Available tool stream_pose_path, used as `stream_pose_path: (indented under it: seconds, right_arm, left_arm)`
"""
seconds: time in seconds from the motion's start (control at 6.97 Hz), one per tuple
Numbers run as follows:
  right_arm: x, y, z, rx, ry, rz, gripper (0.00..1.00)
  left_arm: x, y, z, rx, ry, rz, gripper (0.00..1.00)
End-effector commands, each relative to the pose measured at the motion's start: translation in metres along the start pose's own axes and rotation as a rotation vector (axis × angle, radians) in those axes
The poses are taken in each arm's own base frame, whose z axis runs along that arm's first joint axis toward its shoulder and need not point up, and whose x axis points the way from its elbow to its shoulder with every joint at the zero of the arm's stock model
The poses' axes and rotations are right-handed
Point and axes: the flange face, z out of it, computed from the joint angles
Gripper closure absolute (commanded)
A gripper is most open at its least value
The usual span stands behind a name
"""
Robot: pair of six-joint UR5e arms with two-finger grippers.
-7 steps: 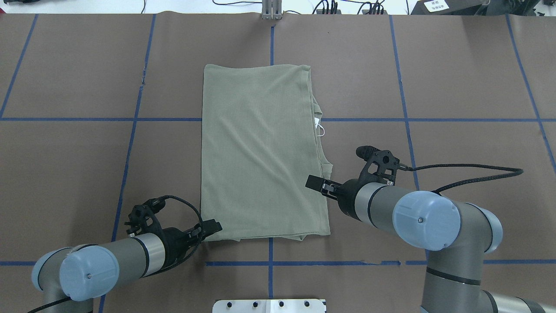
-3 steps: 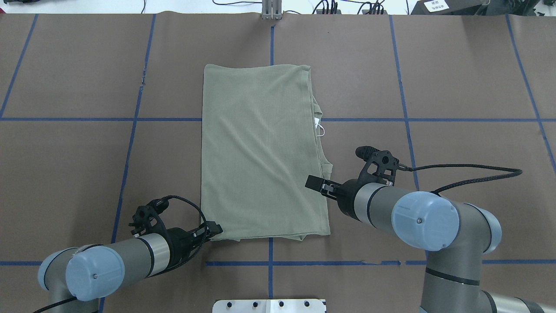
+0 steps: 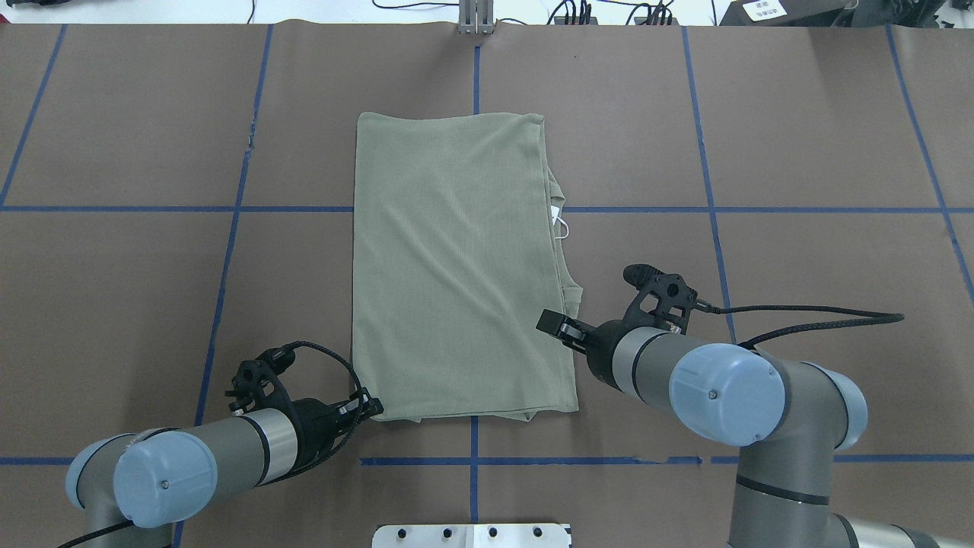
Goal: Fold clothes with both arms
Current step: 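Move both grippers to the shirt edge nearest the robot and grasp it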
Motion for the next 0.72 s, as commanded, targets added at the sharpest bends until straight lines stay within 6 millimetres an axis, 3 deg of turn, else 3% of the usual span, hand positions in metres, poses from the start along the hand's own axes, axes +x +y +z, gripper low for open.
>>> stream_pose_path:
  seconds: [0.0,0.14,0.29,0.57]
  right_arm:
    - [-0.017,0.048,0.010,0.024,0.100,0.068,0.11]
    - [-0.022,0.070,0.024,0.042,0.114,0.082,0.11]
    - [-0.020,0.080,0.041,0.056,0.136,0.080,0.11]
    - [-0.013,0.081,0.052,0.068,0.158,0.072,0.11]
  left_arm:
    - [0.003,0.001,-0.002,-0.002,0.007,-0.002,1.00]
    - [0.004,0.001,-0.003,-0.003,0.009,-0.002,1.00]
    - [0.004,0.001,-0.003,-0.003,0.009,-0.002,1.00]
    - [0.004,0.001,-0.003,-0.003,0.009,-0.002,1.00]
